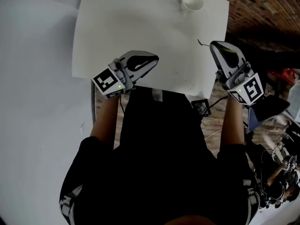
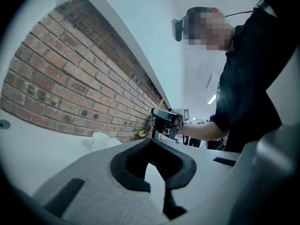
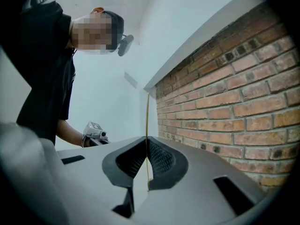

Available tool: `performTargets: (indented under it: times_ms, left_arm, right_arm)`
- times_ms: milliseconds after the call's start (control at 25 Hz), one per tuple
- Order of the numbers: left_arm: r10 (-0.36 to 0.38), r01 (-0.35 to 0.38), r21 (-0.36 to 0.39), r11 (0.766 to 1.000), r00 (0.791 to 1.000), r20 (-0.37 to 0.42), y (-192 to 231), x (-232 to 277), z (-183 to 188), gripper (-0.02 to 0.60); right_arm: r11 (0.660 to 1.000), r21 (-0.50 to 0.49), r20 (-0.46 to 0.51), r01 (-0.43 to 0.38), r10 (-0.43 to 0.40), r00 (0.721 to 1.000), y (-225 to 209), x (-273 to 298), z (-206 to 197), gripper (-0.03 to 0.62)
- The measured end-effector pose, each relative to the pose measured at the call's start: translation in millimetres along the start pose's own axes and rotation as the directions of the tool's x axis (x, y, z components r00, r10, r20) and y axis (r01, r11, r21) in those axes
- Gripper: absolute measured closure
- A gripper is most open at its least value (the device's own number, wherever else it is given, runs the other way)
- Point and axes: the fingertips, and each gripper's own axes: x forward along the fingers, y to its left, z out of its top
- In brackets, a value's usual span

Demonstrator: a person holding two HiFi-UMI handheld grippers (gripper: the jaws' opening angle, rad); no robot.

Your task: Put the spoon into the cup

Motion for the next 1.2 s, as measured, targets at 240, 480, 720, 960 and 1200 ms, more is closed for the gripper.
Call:
performTargets:
  times_ms: [240, 480, 720, 960, 1200]
  left_arm:
    - [0.015, -0.015, -0.01, 1.0, 1.0, -0.007, 4, 10, 7, 0.565]
    - [0.028, -0.028, 0.004, 1.0, 0.999, -0.016, 6, 11, 8, 0.565]
    - [0.004, -0.004, -0.015, 1.0, 1.0, 0.026, -3, 12, 13, 0.565]
    - [0.017, -0.019, -0.048, 0.999, 0.999, -0.043, -12, 8, 7, 0.565]
    - [0.018, -0.021, -0.076, 0.997, 0.999, -0.04, -15, 9, 4, 0.565]
  right_arm:
    - [0.998, -0.055, 0.03, -0.001, 0.002, 1.0, -30, 18, 18, 0.586]
    - [0.993, -0.12, 0.043, 0.0, 0.005, 0.999, -61, 40, 24, 0.586]
    - [0.984, -0.175, 0.012, -0.017, 0.019, 1.0, -82, 66, 11, 0.586]
    - [0.985, -0.173, -0.017, -0.001, -0.002, 1.0, -111, 82, -15, 0.586]
    - [0.989, -0.142, -0.036, 0.039, -0.045, 0.998, -138, 89, -50, 0.586]
